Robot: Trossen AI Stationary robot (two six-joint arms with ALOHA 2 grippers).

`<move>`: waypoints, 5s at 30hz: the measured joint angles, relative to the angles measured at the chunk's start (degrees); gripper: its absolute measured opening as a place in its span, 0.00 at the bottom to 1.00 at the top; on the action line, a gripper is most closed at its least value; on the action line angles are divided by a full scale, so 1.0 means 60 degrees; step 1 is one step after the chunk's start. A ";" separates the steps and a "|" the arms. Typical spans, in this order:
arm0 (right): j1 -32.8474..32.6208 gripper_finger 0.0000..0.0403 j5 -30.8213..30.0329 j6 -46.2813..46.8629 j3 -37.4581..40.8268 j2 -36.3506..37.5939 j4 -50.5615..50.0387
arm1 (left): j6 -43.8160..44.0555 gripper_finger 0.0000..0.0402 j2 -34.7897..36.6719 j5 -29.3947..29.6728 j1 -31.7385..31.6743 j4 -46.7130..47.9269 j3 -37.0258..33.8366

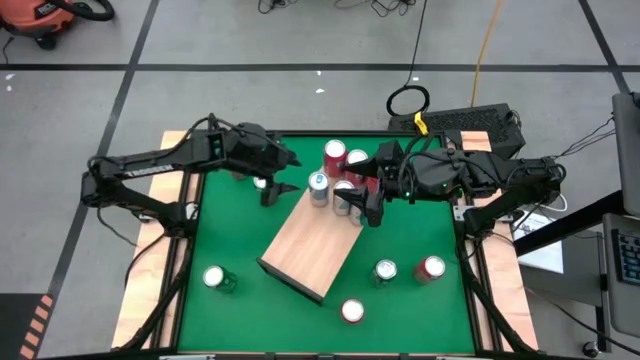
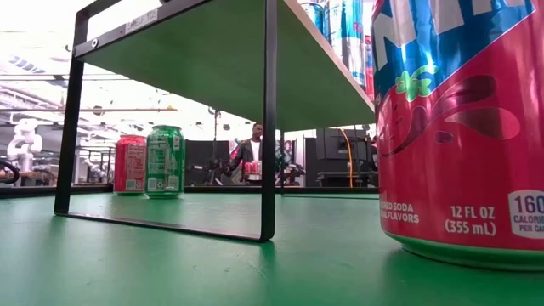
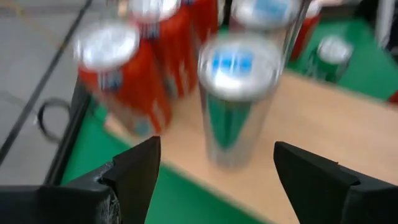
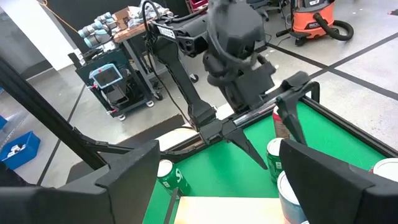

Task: Sort soda cans
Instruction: Put the blue soda can on the shelf and align it with the other blue soda cans, then move the green soda can to the middle left of the table

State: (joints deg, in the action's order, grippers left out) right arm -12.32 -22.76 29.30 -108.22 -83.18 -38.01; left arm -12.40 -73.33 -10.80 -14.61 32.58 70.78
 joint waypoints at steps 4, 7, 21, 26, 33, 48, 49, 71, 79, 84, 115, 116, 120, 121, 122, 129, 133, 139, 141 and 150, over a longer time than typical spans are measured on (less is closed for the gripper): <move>0.0000 0.80 -0.0004 -0.0036 0.0000 0.0000 -0.0002 | 0.0015 0.77 -0.0076 0.0173 0.0000 0.1241 0.0000; 0.0000 0.80 -0.0011 -0.0108 0.0000 0.0000 -0.0004 | 0.0178 0.76 -0.0281 -0.0065 0.0025 0.1207 0.0000; 0.0000 0.80 -0.0022 -0.0033 0.0000 0.0000 -0.0083 | 0.2324 0.56 -0.1085 -0.0099 0.0693 0.0853 -0.0004; 0.0003 0.80 -0.0022 -0.0010 0.0000 0.0000 -0.0159 | 0.2709 0.51 -0.1095 0.0345 0.1042 0.0510 -0.0004; 0.0003 0.80 -0.0022 0.0004 0.0000 0.0000 -0.0198 | 0.2689 0.44 -0.1095 0.0797 0.1399 0.0276 -0.0007; 0.0002 0.80 -0.0024 0.0005 0.0000 0.0000 -0.0203 | 0.2672 0.36 -0.1095 0.0874 0.1468 -0.0236 -0.0011; 0.0004 0.80 -0.0025 0.0006 0.0000 0.0000 -0.0206 | 0.2670 0.36 -0.1095 0.0872 0.1496 -0.0308 -0.0011; 0.0004 0.80 -0.0007 0.0226 0.0000 0.0000 -0.0220 | 0.2743 0.36 -0.1758 0.0869 0.1708 -0.0952 -0.0011; 0.0004 0.80 0.0000 0.0219 0.0000 0.0000 -0.0224 | 0.2743 0.36 -0.1758 0.0818 0.1708 -0.1079 -0.0011; 0.0002 0.80 0.0004 0.0222 0.0000 0.0000 -0.0261 | 0.2687 0.36 -0.1758 0.0814 0.1708 -0.1079 -0.0011; -0.0569 0.80 0.0353 0.0974 0.0000 0.0147 -0.1108 | 0.4028 0.36 -0.0728 0.0136 0.2564 -0.1011 -0.0011; -0.0676 0.80 0.0357 0.1103 0.0000 0.0162 -0.1333 | 0.4071 0.36 -0.0670 0.0275 0.2676 -0.1012 -0.0011; -0.1266 0.80 0.0362 0.1480 0.0000 0.0262 -0.2395 | 0.4677 0.36 -0.0556 0.0754 0.3159 -0.0989 -0.0011; -0.1411 0.80 0.0363 0.1522 0.0000 0.0266 -0.2588 | 0.4812 0.36 -0.0556 0.0826 0.3288 -0.0989 -0.0011; -0.1572 0.80 0.0355 0.1548 0.0000 0.0266 -0.2773 | 0.4987 0.36 -0.0556 0.0882 0.3415 -0.0978 -0.0011; -0.2835 0.80 0.0455 0.2175 0.0000 0.0266 -0.4163 | 0.5976 0.36 -0.0556 0.1826 0.4389 -0.0981 -0.0011; -0.3589 0.80 0.0565 0.2854 0.0000 0.0266 -0.5421 | 0.6522 0.36 -0.0556 0.2218 0.4836 -0.0986 -0.0011; -0.4357 0.80 0.0545 0.4050 0.0000 -0.0028 -0.7411 | 0.6765 0.36 -0.0556 0.3096 0.5197 -0.1014 -0.0011; -0.4529 0.80 0.0339 0.4277 0.0000 -0.0165 -0.7572 | 0.6765 0.36 -0.0556 0.3257 0.5210 -0.1015 -0.0011; -0.4778 0.80 0.0312 0.4859 0.1385 -0.0406 -0.7006 | 0.6765 0.36 -0.0550 0.3295 0.5209 -0.1014 -0.0007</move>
State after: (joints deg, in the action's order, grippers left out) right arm -40.99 -20.89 58.46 -99.91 -85.61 -80.04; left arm 28.18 -76.63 8.97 16.64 26.50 70.74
